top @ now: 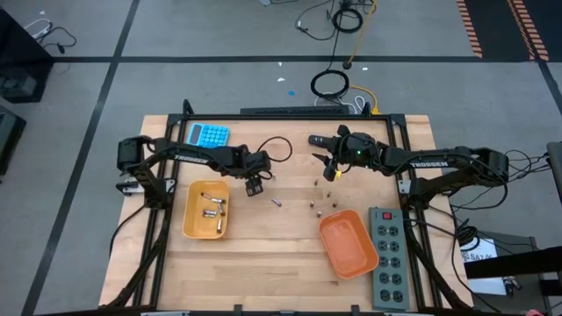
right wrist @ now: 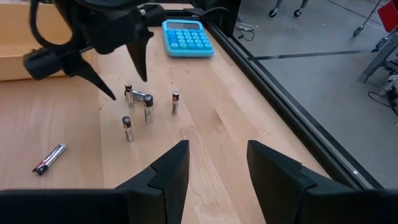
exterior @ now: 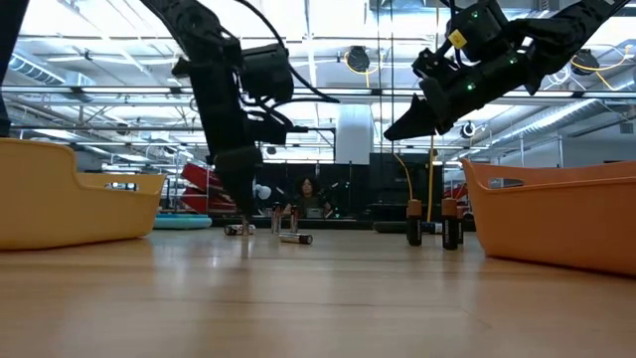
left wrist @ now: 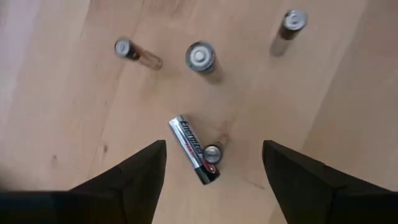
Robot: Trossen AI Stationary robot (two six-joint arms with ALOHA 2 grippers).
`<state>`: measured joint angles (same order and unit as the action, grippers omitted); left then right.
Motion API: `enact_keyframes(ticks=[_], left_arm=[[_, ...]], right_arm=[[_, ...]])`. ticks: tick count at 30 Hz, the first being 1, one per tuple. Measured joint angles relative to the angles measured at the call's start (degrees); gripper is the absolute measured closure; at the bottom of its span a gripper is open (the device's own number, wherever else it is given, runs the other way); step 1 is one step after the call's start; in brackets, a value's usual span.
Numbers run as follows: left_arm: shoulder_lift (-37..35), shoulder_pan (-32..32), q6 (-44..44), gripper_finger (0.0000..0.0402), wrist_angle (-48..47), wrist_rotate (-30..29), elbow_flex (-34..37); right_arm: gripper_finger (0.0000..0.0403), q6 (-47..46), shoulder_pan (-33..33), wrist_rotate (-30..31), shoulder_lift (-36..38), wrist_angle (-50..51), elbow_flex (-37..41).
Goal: Sort batteries
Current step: Put the silver battery into the yellow bin
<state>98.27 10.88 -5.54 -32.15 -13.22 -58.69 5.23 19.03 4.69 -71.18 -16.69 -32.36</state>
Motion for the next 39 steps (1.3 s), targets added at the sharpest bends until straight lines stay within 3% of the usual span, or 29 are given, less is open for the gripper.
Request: enact_keyframes(ticks=[5,10,21,27,34,39], left_arm=[[0.0,1.2,-0.1,0.0132,2.4,1.3,1.6],[0.0,1.3,0.0,0.0168,5.8,2.6,2.3],[0.0,1.5,-0.6,0.0269,8.3,4.2,5.2],[0.0,1.5,-0.1,0.0364,11.3,4.0,5.2],[-0.8,0.7,-1.5,0.0365,9.2,4.2,5.2],[-8.8,-2.9,-4.7,0.0365,4.1,6.7,4.0]], right_arm=[[0.025,0.0,0.0,0.1,0.0,0.6,0.0],[0.025,0.0,0.0,0.1,0.0,0.6,0.0],[0.025,0.0,0.0,0.1,0.0,0.7,0.0],[0.025,0.0,0.0,0.1,0.0,0.7,0.0],[0.025,-0.1,0.0,0.1,0.0,0.7,0.0],[0.025,-0.8,0.0,0.1,0.0,0.9,0.0]])
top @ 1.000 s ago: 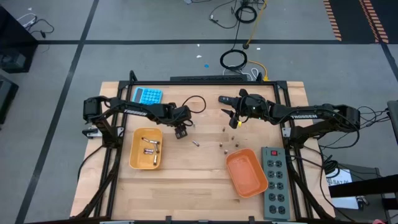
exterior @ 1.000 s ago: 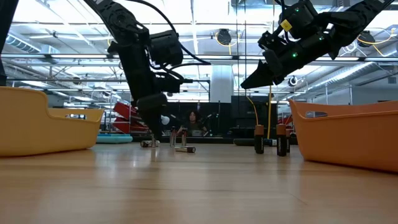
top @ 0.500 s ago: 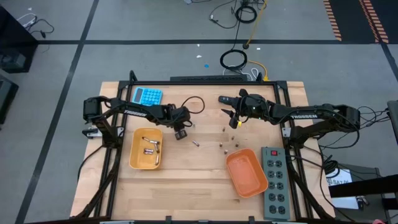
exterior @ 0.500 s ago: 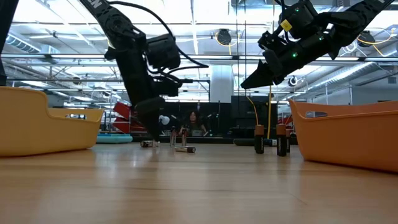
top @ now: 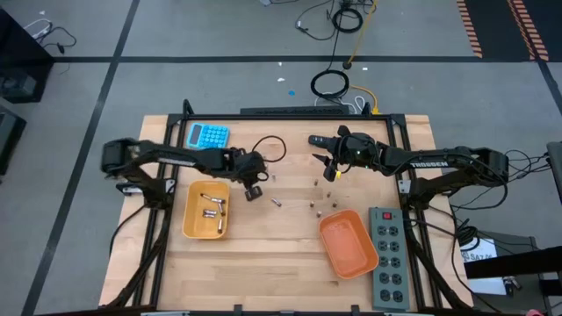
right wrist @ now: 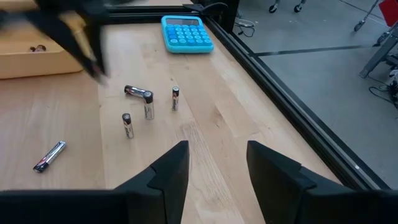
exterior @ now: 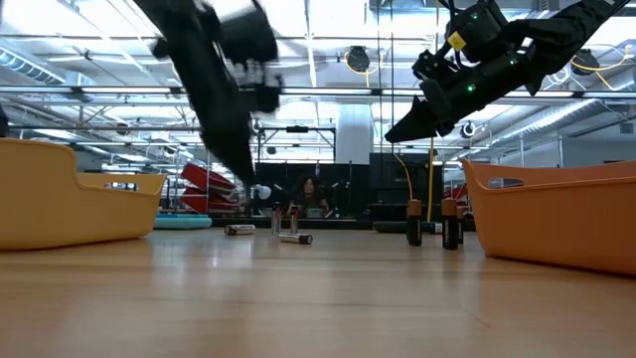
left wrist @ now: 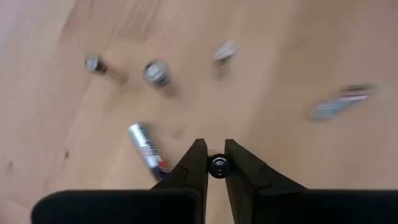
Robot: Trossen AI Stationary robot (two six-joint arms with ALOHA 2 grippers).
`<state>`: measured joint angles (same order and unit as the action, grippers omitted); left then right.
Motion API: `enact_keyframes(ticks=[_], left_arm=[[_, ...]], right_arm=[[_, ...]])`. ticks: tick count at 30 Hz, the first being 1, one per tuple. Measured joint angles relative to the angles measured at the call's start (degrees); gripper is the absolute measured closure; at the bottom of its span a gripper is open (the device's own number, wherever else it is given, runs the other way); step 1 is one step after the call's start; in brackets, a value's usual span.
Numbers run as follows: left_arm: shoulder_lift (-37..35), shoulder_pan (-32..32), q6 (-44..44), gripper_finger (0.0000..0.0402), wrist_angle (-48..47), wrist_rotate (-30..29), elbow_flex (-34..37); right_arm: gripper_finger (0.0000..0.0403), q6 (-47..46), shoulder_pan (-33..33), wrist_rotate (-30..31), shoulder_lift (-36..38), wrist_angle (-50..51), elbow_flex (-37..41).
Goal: Sort batteries
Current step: Put the silver battery into the yellow bin
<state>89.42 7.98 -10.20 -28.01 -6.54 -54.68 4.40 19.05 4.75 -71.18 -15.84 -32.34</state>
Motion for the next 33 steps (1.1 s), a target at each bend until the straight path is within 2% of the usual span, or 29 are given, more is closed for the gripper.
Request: enact_keyframes(ticks=[4,6,8,11,14,19,23,26,28,33], left_arm=[[-8.4,-4.8,-2.1,0.0365,-7.1,6.2,-0.3],[-11.4,-7.1,-6.2,0.0365,-12.5,11.2,-0.3],[-13.5,-9.8,-11.4,0.0365,-19.6,13.7,-0.3],[-15.2,-14.0,-18.8,0.0365,-30.9,13.1,-0.3],[-15.4,-17.1,-24.0,0.0343,-35.1,7.4,-0.2],[-15.4,-18.3,-25.4,0.0261,-33.0,2.6,-0.2],[-15.3,-17.7,-23.8,0.0215,-32.5,-3.0,-0.2],[-14.4,-15.4,-20.4,0.0198,-28.9,-10.9,-0.2],[-13.4,-12.7,-16.5,0.0195,-24.5,-13.5,-0.2],[-7.7,-5.1,-4.2,0.0193,-10.6,-10.7,-0.2]], right_arm=[[0.025,-0.7,0.0,0.0,0.0,0.0,0.0],[0.025,-0.8,0.0,0.0,0.0,0.0,0.0],[0.025,-1.2,0.0,0.0,0.0,0.0,0.0],[0.025,-1.6,0.0,0.0,0.0,0.0,0.0],[0.025,-1.6,0.0,0.0,0.0,-0.1,0.0],[0.025,-1.6,0.0,0.0,0.0,-0.1,0.0],[0.025,-1.6,0.0,-0.1,0.0,-0.1,0.0],[0.025,-1.6,0.0,-0.1,0.0,-0.7,0.0],[0.025,-1.6,0.0,-0.2,0.0,-1.6,0.0],[0.025,-1.6,0.0,-0.5,0.0,-2.0,0.0]])
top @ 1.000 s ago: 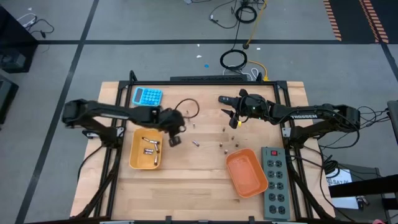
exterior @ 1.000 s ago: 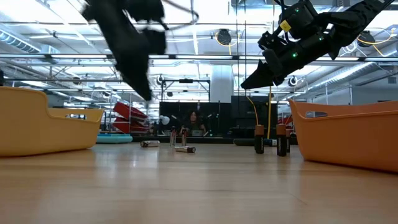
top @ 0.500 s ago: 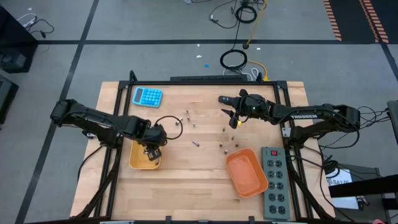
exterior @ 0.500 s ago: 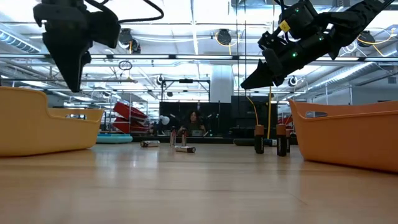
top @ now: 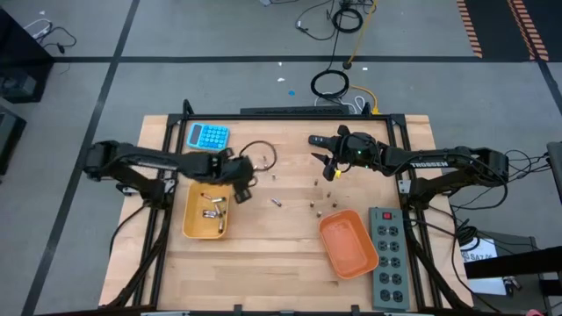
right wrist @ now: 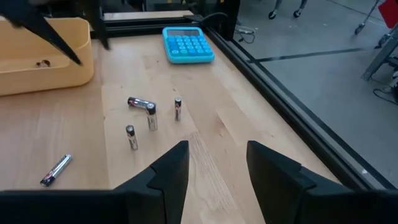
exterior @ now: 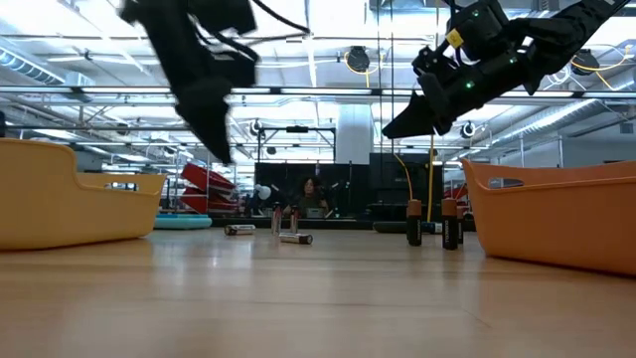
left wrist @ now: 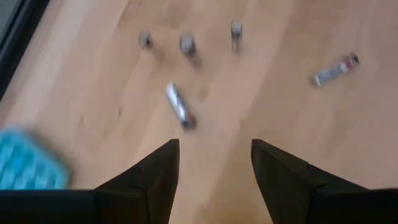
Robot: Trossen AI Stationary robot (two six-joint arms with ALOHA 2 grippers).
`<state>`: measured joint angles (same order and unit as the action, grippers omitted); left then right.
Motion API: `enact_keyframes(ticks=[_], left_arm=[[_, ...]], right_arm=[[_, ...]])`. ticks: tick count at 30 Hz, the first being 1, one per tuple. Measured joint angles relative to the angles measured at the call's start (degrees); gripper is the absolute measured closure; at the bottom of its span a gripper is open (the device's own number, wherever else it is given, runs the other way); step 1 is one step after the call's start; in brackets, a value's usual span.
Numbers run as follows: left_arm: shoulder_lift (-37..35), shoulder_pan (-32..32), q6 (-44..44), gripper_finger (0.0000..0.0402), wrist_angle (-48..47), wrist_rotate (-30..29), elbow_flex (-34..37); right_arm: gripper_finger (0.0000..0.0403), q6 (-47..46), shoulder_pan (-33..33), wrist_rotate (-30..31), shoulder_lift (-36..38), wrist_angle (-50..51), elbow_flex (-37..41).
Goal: Sort batteries
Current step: Put the silver battery into the yellow bin
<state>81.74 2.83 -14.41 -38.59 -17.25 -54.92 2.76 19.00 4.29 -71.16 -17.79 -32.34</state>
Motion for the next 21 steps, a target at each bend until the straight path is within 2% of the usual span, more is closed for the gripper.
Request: enact_keyframes(ticks=[4,11,16,21], left_arm=[[5.1,3.8,6.6,0.0192,7.4,0.7,0.0],[11.7,6.2,19.2,0.0192,14.8,2.5,0.0],[14.5,8.6,19.4,0.0192,17.4,7.1,0.0],[15.8,10.9,19.4,0.0191,20.9,7.8,0.0]], right_arm=[[0.025,-0.2,-0.1,0.0,0.0,0.7,0.0],[0.025,0.3,-1.2,0.1,0.0,0.9,0.0],[0.025,0.5,-1.2,0.1,0.0,1.0,0.0],[0.025,0.7,-1.2,0.1,0.0,1.0,0.0]])
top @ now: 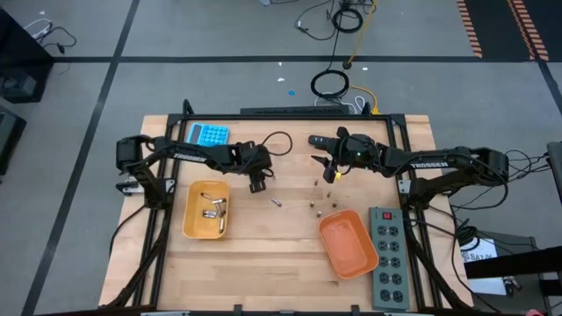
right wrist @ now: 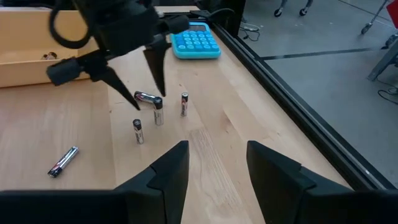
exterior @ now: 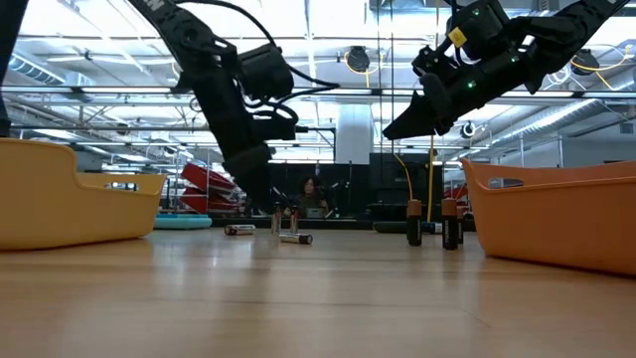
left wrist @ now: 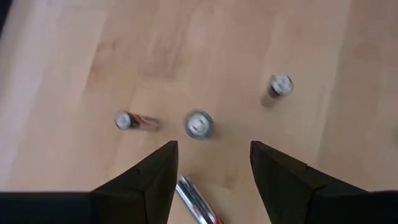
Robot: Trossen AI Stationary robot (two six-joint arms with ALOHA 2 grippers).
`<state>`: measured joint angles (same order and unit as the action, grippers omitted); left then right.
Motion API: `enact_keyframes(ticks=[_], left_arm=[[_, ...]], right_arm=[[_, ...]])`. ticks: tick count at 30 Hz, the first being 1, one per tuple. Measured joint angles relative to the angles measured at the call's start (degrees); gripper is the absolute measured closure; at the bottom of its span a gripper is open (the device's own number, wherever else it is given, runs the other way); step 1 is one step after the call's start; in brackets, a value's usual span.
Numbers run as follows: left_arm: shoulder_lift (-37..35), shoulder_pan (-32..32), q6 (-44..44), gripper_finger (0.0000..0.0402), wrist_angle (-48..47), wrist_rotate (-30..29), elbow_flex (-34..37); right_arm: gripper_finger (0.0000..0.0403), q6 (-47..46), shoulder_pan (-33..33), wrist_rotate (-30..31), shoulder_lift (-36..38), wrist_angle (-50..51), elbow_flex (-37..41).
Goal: Sort batteries
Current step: Put the silver battery into the yellow bin
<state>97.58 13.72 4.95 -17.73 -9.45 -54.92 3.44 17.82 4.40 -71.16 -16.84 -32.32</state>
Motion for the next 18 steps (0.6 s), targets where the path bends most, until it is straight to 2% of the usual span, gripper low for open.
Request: enact_keyframes(ticks=[12,15,18], left_arm=[[1.1,2.8,-0.1,0.0194,4.5,6.4,0.0],[2.1,2.8,-0.1,0.0208,5.6,6.5,0.0],[4.0,2.8,0.1,0.024,6.1,6.3,0.0]], right_arm=[[0.025,0.0,0.0,0.0,0.0,0.0,0.0],[0.025,0.0,0.0,0.0,0.0,0.0,0.0],[0.025,0.0,0.0,0.0,0.0,-0.1,0.0]])
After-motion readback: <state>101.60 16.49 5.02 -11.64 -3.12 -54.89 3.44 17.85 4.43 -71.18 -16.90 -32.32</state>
